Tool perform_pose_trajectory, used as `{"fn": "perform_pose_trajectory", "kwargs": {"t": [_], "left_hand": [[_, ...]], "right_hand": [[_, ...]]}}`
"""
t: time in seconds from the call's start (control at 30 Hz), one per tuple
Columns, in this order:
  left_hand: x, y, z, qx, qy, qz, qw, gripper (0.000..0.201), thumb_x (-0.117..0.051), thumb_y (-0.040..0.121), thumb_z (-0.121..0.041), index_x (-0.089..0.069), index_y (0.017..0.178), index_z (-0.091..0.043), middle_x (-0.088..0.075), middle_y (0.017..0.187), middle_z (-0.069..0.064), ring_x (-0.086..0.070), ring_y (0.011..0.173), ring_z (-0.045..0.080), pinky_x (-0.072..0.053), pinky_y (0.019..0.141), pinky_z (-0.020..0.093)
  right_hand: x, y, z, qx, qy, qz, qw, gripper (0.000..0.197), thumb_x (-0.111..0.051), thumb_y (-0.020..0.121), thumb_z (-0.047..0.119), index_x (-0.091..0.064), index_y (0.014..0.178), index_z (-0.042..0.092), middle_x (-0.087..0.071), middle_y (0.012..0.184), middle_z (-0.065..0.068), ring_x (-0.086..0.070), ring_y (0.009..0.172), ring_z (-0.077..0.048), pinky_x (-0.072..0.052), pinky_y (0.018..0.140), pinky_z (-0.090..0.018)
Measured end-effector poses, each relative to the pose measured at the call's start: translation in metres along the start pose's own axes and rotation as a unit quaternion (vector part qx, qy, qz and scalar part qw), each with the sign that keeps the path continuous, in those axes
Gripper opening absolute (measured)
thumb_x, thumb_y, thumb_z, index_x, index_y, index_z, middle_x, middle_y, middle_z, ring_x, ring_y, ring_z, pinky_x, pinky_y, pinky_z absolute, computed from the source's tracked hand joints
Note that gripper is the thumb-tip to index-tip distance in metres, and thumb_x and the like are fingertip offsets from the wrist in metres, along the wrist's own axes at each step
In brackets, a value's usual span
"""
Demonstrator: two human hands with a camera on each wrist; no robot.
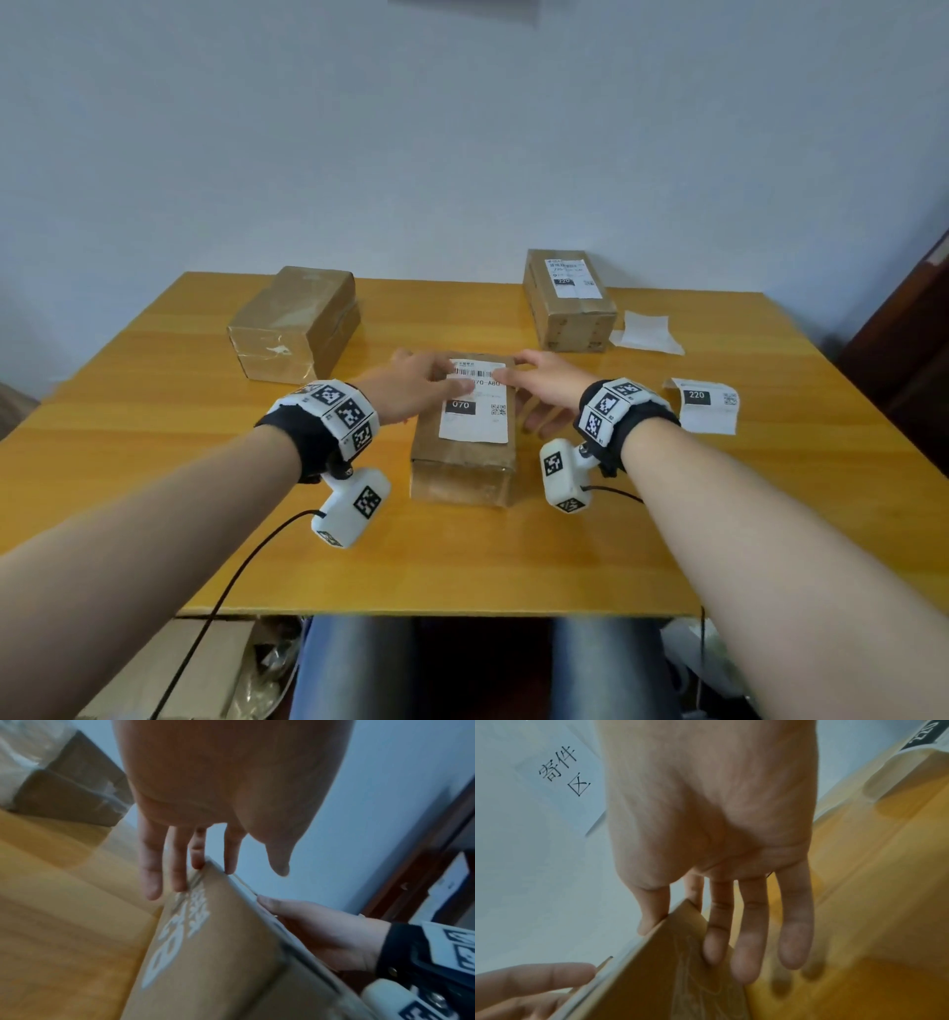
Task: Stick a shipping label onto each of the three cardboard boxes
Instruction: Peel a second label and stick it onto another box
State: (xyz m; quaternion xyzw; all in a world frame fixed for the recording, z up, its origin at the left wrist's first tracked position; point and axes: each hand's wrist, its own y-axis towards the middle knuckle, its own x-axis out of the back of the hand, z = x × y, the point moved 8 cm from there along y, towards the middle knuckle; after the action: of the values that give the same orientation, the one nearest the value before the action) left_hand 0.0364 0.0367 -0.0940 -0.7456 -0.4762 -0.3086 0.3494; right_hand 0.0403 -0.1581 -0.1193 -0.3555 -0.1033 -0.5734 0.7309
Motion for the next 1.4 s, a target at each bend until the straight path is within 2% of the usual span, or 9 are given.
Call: {"fn": "perform_pose_trajectory", "kwargs": {"t": [0.27, 0.43, 0.57, 0.77, 0.93, 1.03, 1.1, 1.2, 1.4], "left_hand": [[-0.028, -0.01, -0.028, 0.016, 0.147, 0.045, 0.988, 0.106, -0.054, 0.065, -0.091, -0.039, 0.152, -0.033, -0.033, 0.146, 0.004, -0.035, 0.136, 0.029, -0.038, 0.111, 0.051], [-0.04, -0.013, -0.044, -0.006, 0.227, 0.027, 0.974, 0.102, -0.06, 0.07, -0.085, -0.032, 0.153, -0.033, -0.02, 0.161, 0.002, -0.018, 0.147, 0.029, -0.027, 0.111, 0.066], [-0.032, -0.004, -0.041, -0.032, 0.262, 0.018, 0.964, 0.078, -0.066, 0.085, -0.054, -0.03, 0.153, -0.042, -0.014, 0.164, -0.001, -0.01, 0.15, 0.03, -0.018, 0.11, 0.076], [-0.007, 0.016, -0.014, -0.06, 0.247, -0.008, 0.967, 0.083, -0.051, 0.096, 0.0, -0.038, 0.138, -0.07, -0.006, 0.165, -0.017, 0.015, 0.154, 0.027, 0.008, 0.115, 0.073], [0.009, 0.027, 0.0, -0.046, 0.157, -0.027, 0.986, 0.064, -0.042, 0.105, -0.011, -0.049, 0.13, -0.069, -0.006, 0.168, -0.015, 0.01, 0.155, 0.029, 0.001, 0.122, 0.063], [0.014, 0.03, 0.003, -0.017, 0.066, -0.011, 0.998, 0.049, -0.037, 0.106, -0.019, -0.057, 0.135, -0.053, -0.011, 0.169, -0.002, -0.004, 0.154, 0.032, -0.006, 0.124, 0.057], [0.014, 0.033, 0.007, 0.002, -0.049, -0.002, 0.999, 0.039, -0.04, 0.107, -0.026, -0.06, 0.137, -0.04, -0.025, 0.163, 0.003, -0.03, 0.146, 0.033, -0.035, 0.117, 0.054], [0.003, 0.036, 0.01, -0.001, -0.175, 0.032, 0.984, 0.035, -0.044, 0.107, -0.033, -0.061, 0.138, -0.033, -0.054, 0.143, 0.0, -0.059, 0.119, 0.023, -0.062, 0.085, 0.045], [-0.008, 0.037, 0.001, -0.044, -0.191, 0.073, 0.978, 0.038, -0.069, 0.097, -0.022, -0.064, 0.133, -0.033, -0.052, 0.131, -0.013, -0.064, 0.107, 0.011, -0.064, 0.068, 0.034]], "right_hand": [[0.026, -0.023, -0.007, -0.011, -0.038, -0.093, 0.995, 0.043, -0.069, 0.094, 0.054, -0.067, 0.112, 0.015, -0.075, 0.091, -0.004, -0.073, 0.064, -0.024, -0.048, 0.042, -0.021], [0.039, -0.022, -0.017, -0.037, -0.075, -0.132, 0.988, 0.049, -0.062, 0.095, 0.058, -0.068, 0.106, 0.011, -0.077, 0.086, -0.007, -0.077, 0.076, -0.03, -0.059, 0.062, -0.032], [0.046, -0.013, -0.022, -0.075, -0.096, -0.123, 0.985, 0.053, -0.066, 0.092, 0.061, -0.069, 0.105, 0.011, -0.077, 0.086, -0.009, -0.073, 0.071, -0.025, -0.061, 0.074, -0.036], [0.048, -0.001, 0.02, 0.055, -0.138, -0.124, 0.981, 0.088, -0.082, 0.086, 0.029, -0.034, 0.159, 0.019, -0.042, 0.159, -0.007, -0.051, 0.135, -0.027, -0.047, 0.099, -0.034], [0.031, 0.009, 0.031, 0.041, -0.187, -0.059, 0.98, 0.067, -0.073, 0.093, 0.038, -0.048, 0.151, 0.019, -0.054, 0.151, -0.004, -0.057, 0.128, -0.022, -0.047, 0.098, -0.032], [0.036, 0.011, 0.027, -0.018, -0.186, -0.041, 0.981, 0.055, -0.06, 0.095, 0.063, -0.069, 0.114, 0.013, -0.078, 0.106, -0.007, -0.072, 0.09, -0.022, -0.054, 0.076, -0.035], [0.034, 0.011, 0.023, -0.057, -0.172, -0.01, 0.983, 0.061, -0.054, 0.095, 0.07, -0.072, 0.105, 0.013, -0.081, 0.081, -0.004, -0.078, 0.079, -0.026, -0.05, 0.064, -0.034], [0.029, 0.015, 0.021, -0.061, -0.168, -0.008, 0.984, 0.066, -0.058, 0.092, 0.072, -0.068, 0.116, 0.012, -0.08, 0.075, -0.002, -0.08, 0.072, -0.025, -0.054, 0.063, -0.033], [0.039, 0.019, 0.017, -0.063, -0.105, -0.081, 0.989, 0.094, -0.073, 0.089, 0.06, -0.026, 0.151, 0.007, -0.072, 0.09, -0.002, -0.074, 0.067, -0.019, -0.048, 0.037, -0.022]]}}
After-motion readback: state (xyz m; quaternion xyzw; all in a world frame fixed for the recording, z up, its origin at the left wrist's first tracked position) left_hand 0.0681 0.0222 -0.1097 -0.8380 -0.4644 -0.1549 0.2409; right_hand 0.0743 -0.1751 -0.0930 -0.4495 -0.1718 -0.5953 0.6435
